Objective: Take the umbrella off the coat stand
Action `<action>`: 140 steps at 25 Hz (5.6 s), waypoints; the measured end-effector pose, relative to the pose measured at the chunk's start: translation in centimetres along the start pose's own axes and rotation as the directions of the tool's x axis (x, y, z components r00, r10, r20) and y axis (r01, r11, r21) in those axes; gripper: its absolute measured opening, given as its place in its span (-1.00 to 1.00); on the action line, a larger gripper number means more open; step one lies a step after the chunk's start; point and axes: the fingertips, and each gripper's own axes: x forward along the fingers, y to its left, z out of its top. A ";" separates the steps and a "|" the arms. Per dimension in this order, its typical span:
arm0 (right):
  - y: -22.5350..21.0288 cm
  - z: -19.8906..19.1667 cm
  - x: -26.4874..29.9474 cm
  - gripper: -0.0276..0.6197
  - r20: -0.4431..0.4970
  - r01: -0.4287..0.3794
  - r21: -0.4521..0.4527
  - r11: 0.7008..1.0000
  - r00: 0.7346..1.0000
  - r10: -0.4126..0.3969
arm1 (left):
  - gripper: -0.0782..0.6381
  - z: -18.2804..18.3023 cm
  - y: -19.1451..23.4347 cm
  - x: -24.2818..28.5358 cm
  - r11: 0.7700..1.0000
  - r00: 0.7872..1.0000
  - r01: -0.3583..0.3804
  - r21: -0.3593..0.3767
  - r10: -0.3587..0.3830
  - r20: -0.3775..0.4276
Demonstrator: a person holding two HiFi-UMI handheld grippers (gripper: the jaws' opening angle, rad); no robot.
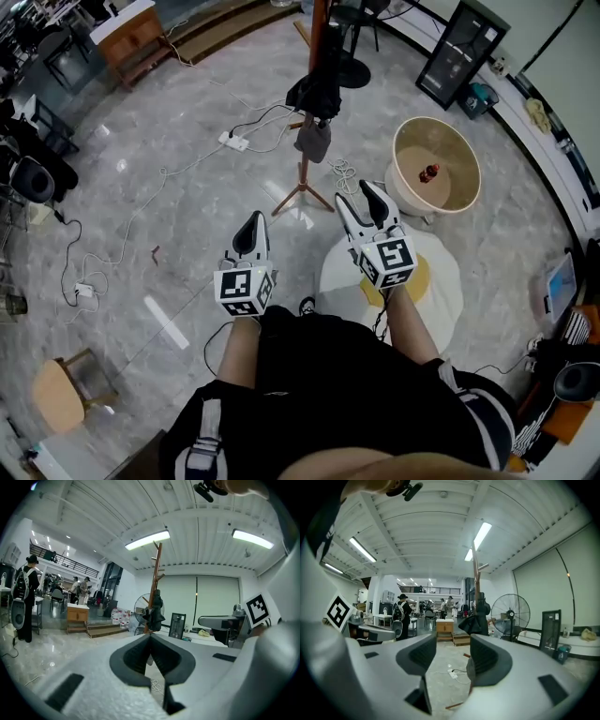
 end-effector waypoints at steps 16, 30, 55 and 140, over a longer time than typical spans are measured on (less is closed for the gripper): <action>-7.2 3.2 10.6 -0.17 0.032 0.065 0.045 0.997 0.997 -0.067 | -0.79 5.4 4.4 13.9 0.996 0.996 0.078 0.046 -0.079 0.031; -11.8 5.5 20.8 -0.07 -0.021 0.153 0.217 0.964 0.988 -0.152 | -0.79 8.1 9.8 26.1 0.973 0.973 0.229 0.043 -0.228 -0.029; -15.6 4.4 28.2 0.23 -0.135 0.297 0.263 0.918 0.953 -0.270 | -0.79 6.4 12.1 35.8 0.900 0.892 0.436 -0.001 -0.432 -0.133; -15.7 9.0 28.5 -0.09 -0.033 0.278 0.079 0.957 0.960 -0.276 | -0.79 6.7 8.8 36.0 0.909 0.905 0.415 0.034 -0.409 -0.116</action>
